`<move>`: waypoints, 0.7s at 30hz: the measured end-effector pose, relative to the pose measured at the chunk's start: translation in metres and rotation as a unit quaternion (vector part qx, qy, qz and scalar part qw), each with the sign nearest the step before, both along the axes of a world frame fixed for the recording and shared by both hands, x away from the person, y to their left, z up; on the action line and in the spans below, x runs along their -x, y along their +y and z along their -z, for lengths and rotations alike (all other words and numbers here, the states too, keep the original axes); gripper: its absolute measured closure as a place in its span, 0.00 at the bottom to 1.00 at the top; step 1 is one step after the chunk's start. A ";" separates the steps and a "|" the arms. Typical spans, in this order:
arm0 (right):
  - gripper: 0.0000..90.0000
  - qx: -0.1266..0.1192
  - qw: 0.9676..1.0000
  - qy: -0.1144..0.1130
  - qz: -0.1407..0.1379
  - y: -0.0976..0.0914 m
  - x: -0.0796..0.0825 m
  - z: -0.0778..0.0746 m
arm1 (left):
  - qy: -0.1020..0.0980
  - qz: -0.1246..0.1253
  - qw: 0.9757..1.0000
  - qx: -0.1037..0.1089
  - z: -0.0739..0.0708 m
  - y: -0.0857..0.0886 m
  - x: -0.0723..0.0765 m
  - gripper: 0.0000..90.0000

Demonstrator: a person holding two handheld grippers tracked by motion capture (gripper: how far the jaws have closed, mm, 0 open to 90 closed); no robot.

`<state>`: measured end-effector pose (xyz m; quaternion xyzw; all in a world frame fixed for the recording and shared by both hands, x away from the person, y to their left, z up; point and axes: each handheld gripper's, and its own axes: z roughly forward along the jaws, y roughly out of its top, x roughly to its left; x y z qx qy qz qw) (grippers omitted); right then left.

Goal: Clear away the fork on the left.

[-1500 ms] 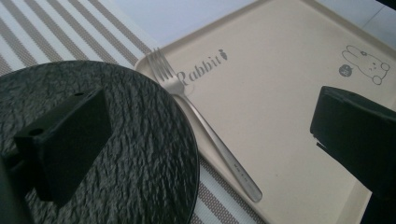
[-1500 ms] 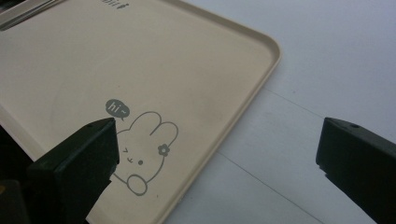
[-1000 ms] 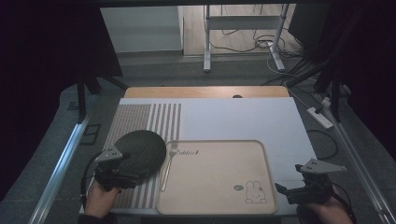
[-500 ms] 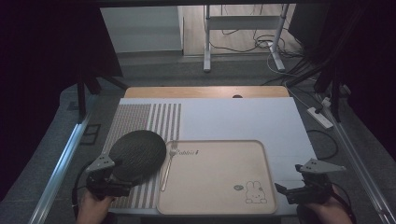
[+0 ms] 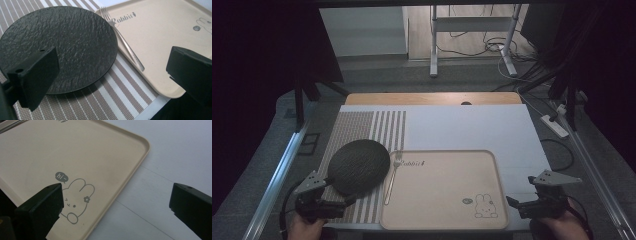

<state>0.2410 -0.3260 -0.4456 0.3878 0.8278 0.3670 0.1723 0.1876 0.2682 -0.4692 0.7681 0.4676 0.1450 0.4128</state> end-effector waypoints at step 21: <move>0.00 0.004 1.000 0.001 0.017 0.000 0.000 0.000 | 0.014 -0.032 0.999 -0.035 0.001 0.000 0.012 0.00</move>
